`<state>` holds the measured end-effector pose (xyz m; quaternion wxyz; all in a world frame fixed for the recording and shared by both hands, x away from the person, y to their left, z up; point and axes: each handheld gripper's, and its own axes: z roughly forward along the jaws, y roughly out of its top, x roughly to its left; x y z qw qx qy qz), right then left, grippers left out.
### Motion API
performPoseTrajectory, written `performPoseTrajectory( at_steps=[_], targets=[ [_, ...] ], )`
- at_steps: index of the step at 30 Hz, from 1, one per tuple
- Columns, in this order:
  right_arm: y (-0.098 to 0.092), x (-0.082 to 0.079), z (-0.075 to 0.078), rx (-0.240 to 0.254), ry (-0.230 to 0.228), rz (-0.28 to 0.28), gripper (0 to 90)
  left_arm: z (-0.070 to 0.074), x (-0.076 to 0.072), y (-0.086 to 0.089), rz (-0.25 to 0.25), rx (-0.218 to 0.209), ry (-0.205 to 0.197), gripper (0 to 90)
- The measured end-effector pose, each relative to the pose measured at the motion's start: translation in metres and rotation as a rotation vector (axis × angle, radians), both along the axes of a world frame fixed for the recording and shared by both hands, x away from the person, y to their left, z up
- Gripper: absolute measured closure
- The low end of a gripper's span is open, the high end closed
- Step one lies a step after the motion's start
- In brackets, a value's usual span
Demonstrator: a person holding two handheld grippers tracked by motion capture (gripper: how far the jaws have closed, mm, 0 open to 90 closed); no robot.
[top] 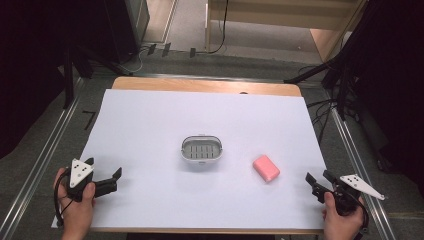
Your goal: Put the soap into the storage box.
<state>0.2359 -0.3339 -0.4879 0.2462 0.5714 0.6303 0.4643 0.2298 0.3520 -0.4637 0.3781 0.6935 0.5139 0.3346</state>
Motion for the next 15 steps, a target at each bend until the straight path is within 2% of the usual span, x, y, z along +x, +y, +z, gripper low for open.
performPoseTrajectory(
  at_steps=[3, 4, 5, 6, 7, 8, 9, 10, 11, 12, 13, 14, 15],
  targets=[
    [-0.001, 0.004, 0.0, 0.009, 0.024, 0.039, 27.5, 0.0, 0.0, 0.0, 0.001, -0.003, -0.002, 3.7],
    [-0.001, 0.006, 0.001, 0.024, 0.015, 0.053, 32.2, 0.0, 0.0, 0.0, 0.001, -0.005, -0.003, 3.6],
    [-0.001, 0.006, 0.001, 0.024, 0.015, 0.053, 32.2, 0.0, -0.001, 0.0, 0.0, -0.006, -0.004, 3.6],
    [-0.002, 0.006, 0.004, 0.041, 0.038, 0.076, 34.6, 0.0, -0.001, 0.0, 0.0, -0.006, -0.003, 3.7],
    [-0.002, 0.006, 0.006, 0.053, 0.053, 0.11, 33.5, 0.0, 0.0, 0.0, 0.001, -0.004, -0.002, 3.6],
    [-0.002, 0.006, 0.008, 0.051, 0.058, 0.118, 32.5, 0.0, 0.0, 0.0, 0.0, -0.001, 0.0, 3.7],
    [0.0, 0.006, 0.011, 0.035, 0.073, 0.133, 27.9, 0.0, 0.0, 0.0, 0.001, 0.002, 0.0, 3.6],
    [0.004, 0.006, 0.016, -0.025, 0.099, 0.152, 17.6, 0.0, 0.0, 0.0, 0.003, 0.004, 0.001, 3.6],
    [0.004, 0.006, 0.016, -0.025, 0.099, 0.152, 17.6, 0.0, 0.0, 0.0, 0.003, 0.004, 0.001, 3.7],
    [0.006, 0.007, 0.018, -0.046, 0.12, 0.156, 17.0, 0.0, 0.0, 0.0, 0.004, 0.004, 0.001, 3.7],
    [0.009, 0.01, 0.02, -0.083, 0.152, 0.172, 13.9, 0.0, 0.0, 0.0, 0.003, 0.005, 0.001, 3.7],
    [0.011, 0.011, 0.021, -0.096, 0.169, 0.193, 12.2, 0.0, -0.001, -0.001, 0.003, 0.005, -0.001, 3.6],
    [0.013, 0.014, 0.023, -0.106, 0.212, 0.215, 12.5, 0.0, -0.001, -0.001, 0.003, 0.006, -0.002, 3.7]
  ],
)
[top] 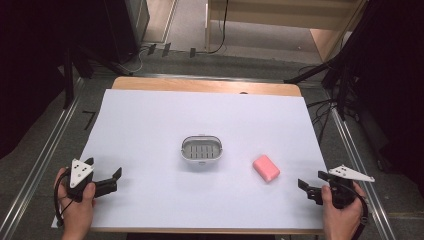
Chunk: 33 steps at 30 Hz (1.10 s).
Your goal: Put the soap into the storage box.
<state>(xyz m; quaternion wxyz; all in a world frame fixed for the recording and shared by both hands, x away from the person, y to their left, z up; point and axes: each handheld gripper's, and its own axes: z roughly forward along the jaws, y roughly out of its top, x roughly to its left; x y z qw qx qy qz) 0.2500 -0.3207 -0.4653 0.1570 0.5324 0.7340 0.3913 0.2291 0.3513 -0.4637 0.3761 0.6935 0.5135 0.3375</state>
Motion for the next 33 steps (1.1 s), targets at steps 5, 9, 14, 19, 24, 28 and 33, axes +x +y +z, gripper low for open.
performPoseTrajectory(
  at_steps=[5, 9, 14, 19, 24, 28, 33],
  targets=[
    [0.016, 0.01, 0.005, -0.145, 0.154, 0.061, 13.0, 0.0, 0.0, 0.0, -0.001, -0.002, -0.001, 3.6],
    [0.026, 0.015, 0.006, -0.207, 0.216, 0.15, 13.0, 0.0, 0.0, 0.0, 0.0, 0.0, -0.001, 3.6],
    [0.038, 0.021, 0.008, -0.297, 0.265, 0.208, 13.4, 0.0, 0.0, 0.0, -0.002, 0.001, -0.002, 3.7],
    [0.045, 0.029, 0.011, -0.353, 0.32, 0.204, 11.9, 0.0, 0.0, 0.0, -0.003, -0.001, -0.002, 3.6],
    [0.049, 0.034, 0.014, -0.38, 0.348, 0.203, 7.2, 0.0, 0.0, 0.0, -0.003, 0.001, -0.001, 3.6],
    [0.054, 0.038, 0.015, -0.398, 0.38, 0.213, 2.6, 0.0, 0.0, 0.0, -0.003, 0.003, -0.003, 3.6],
    [0.061, 0.042, 0.016, -0.417, 0.403, 0.228, 1.3, 0.0, 0.0, 0.0, -0.003, 0.002, -0.002, 3.6]
  ],
)
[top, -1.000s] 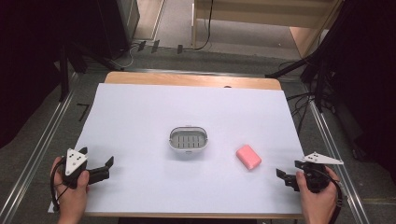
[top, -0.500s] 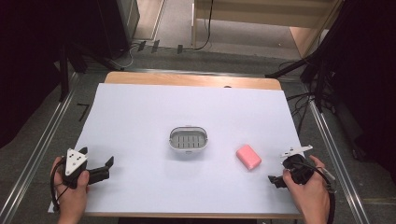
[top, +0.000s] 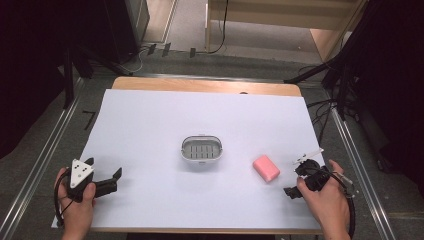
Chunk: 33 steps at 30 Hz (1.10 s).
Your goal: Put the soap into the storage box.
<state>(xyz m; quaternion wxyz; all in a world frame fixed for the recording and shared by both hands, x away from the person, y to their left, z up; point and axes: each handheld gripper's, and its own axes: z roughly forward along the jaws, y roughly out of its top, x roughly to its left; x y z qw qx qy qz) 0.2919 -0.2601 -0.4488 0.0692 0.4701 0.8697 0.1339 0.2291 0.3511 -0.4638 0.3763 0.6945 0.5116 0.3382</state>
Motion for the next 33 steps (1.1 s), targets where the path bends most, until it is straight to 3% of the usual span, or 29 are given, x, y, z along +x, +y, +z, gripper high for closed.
performPoseTrajectory(
  at_steps=[14, 33],
  targets=[
    [0.022, 0.011, 0.006, 0.011, 0.029, 0.031, 0.4, 0.0, 0.0, 0.0, -0.001, 0.002, -0.001, 3.6],
    [0.05, 0.028, 0.005, 0.022, 0.063, 0.029, 0.4, 0.0, 0.0, 0.0, -0.002, 0.0, 0.0, 3.6]
  ],
)
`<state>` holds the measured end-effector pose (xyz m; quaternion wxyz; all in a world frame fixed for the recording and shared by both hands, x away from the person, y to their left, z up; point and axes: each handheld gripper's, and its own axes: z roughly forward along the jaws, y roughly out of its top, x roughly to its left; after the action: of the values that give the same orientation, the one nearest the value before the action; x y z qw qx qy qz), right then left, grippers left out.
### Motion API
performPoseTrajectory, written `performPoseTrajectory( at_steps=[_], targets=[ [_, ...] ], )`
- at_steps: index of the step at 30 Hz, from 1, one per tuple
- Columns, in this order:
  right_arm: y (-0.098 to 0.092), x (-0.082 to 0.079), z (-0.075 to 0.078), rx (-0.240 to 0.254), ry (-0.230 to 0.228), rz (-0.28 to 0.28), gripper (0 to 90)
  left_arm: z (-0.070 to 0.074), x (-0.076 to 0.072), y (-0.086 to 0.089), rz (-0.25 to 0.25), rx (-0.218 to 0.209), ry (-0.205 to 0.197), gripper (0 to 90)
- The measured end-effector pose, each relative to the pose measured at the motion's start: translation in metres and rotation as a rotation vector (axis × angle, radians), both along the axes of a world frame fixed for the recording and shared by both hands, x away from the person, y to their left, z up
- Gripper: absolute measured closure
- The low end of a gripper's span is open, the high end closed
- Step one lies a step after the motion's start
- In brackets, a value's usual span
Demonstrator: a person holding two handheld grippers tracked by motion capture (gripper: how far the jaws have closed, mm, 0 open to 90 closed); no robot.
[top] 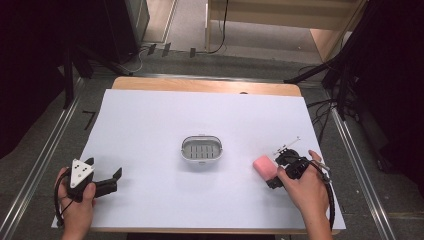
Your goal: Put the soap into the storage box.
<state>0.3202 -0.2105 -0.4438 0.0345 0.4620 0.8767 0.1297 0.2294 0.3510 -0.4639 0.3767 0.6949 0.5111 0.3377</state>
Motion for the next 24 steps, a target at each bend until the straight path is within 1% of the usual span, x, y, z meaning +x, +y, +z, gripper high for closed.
performPoseTrajectory(
  at_steps=[2, 4, 8, 9, 10, 11, 13, 17, 18, 19, 20, 22, 23, 24],
  targets=[
    [0.006, 0.003, 0.001, 0.0, 0.009, -0.014, 0.4, 0.0, 0.0, 0.0, 0.0, 0.0, 0.001, 3.6],
    [0.008, 0.005, 0.002, -0.003, 0.007, -0.003, 0.5, 0.0, 0.0, 0.0, -0.001, 0.0, 0.0, 3.6],
    [0.014, 0.009, 0.002, 0.0, 0.014, -0.004, 0.4, 0.0, 0.0, 0.0, 0.0, -0.001, 0.0, 3.6],
    [0.015, 0.01, 0.002, -0.001, 0.012, 0.004, 0.5, 0.0, 0.0, 0.0, 0.0, -0.001, 0.0, 3.6],
    [0.017, 0.01, 0.002, 0.002, 0.017, -0.007, 0.5, 0.0, 0.0, 0.0, 0.001, -0.001, 0.001, 3.6],
    [0.017, 0.012, 0.002, -0.001, 0.014, 0.004, 0.4, 0.0, 0.0, 0.0, 0.0, -0.001, 0.001, 3.6],
    [0.02, 0.014, 0.001, 0.002, 0.021, -0.002, 0.8, 0.0, 0.0, 0.0, 0.0, -0.002, 0.001, 3.6],
    [0.026, 0.018, 0.001, -0.003, 0.023, -0.006, 3.5, 0.0, 0.0, 0.0, 0.0, -0.003, 0.003, 3.6],
    [0.027, 0.019, 0.001, 0.001, 0.028, -0.011, 4.3, 0.0, 0.0, 0.0, 0.0, -0.004, 0.003, 3.7],
    [0.028, 0.021, 0.0, 0.004, 0.027, -0.003, 5.0, 0.0, 0.0, 0.0, 0.0, -0.002, 0.003, 3.6],
    [0.03, 0.021, 0.0, 0.005, 0.03, -0.016, 6.1, 0.0, 0.0, 0.0, 0.0, -0.004, 0.003, 3.6],
    [0.031, 0.024, 0.0, 0.006, 0.03, -0.013, 7.3, 0.0, 0.0, 0.0, 0.0, -0.004, 0.003, 3.6],
    [0.032, 0.024, 0.0, 0.009, 0.033, -0.018, 8.3, 0.0, 0.0, 0.0, 0.0, -0.003, 0.003, 3.6],
    [0.033, 0.025, 0.001, 0.007, 0.035, -0.016, 11.2, 0.0, 0.0, 0.0, 0.0, -0.003, 0.003, 3.6]
  ],
)
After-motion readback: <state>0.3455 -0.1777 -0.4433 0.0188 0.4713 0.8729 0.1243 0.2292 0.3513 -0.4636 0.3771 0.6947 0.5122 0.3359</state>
